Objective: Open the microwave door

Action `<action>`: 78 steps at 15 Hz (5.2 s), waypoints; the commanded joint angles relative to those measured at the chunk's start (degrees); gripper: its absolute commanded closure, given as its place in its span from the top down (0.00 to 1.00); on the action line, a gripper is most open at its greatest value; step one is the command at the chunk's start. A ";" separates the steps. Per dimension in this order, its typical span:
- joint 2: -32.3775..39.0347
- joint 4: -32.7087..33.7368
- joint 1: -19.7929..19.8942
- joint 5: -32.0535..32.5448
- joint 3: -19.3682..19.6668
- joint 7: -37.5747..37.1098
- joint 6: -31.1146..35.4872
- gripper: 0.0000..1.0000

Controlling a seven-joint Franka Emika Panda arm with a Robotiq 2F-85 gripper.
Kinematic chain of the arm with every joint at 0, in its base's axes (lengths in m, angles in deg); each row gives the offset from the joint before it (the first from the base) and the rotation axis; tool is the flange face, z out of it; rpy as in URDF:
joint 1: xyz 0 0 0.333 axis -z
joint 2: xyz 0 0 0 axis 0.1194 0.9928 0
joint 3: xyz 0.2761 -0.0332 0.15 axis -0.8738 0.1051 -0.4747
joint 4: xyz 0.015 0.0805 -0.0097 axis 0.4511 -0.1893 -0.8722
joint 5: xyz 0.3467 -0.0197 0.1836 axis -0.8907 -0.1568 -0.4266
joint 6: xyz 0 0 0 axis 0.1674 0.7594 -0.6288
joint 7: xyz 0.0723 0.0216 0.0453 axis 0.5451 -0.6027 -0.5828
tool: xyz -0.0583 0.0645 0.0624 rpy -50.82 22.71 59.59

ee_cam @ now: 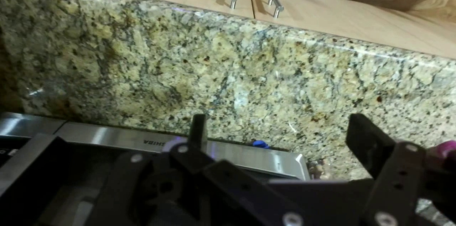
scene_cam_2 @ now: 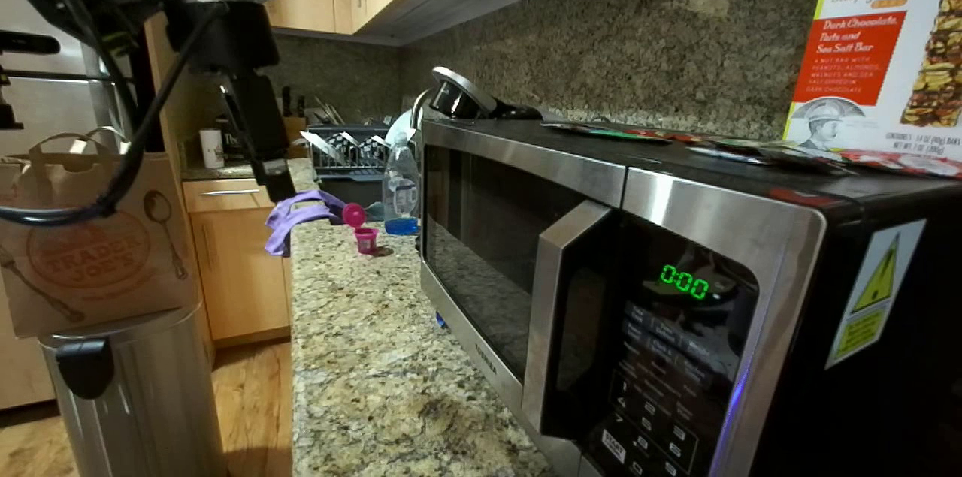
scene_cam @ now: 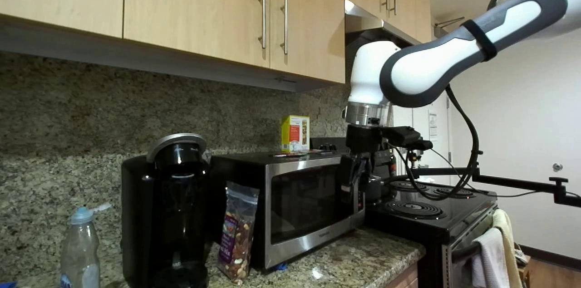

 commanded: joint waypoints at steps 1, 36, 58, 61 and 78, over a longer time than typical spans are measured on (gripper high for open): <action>-1.53 -0.04 3.86 0.24 0.75 -2.69 0.28 1.00; 17.71 12.87 16.13 4.53 10.35 -5.06 23.97 1.00; 13.72 3.83 6.44 -19.85 20.89 34.53 34.89 0.15; 10.62 0.82 4.28 -30.08 25.85 46.73 34.48 0.15; -3.22 -6.58 11.74 -15.82 21.79 25.38 14.93 0.68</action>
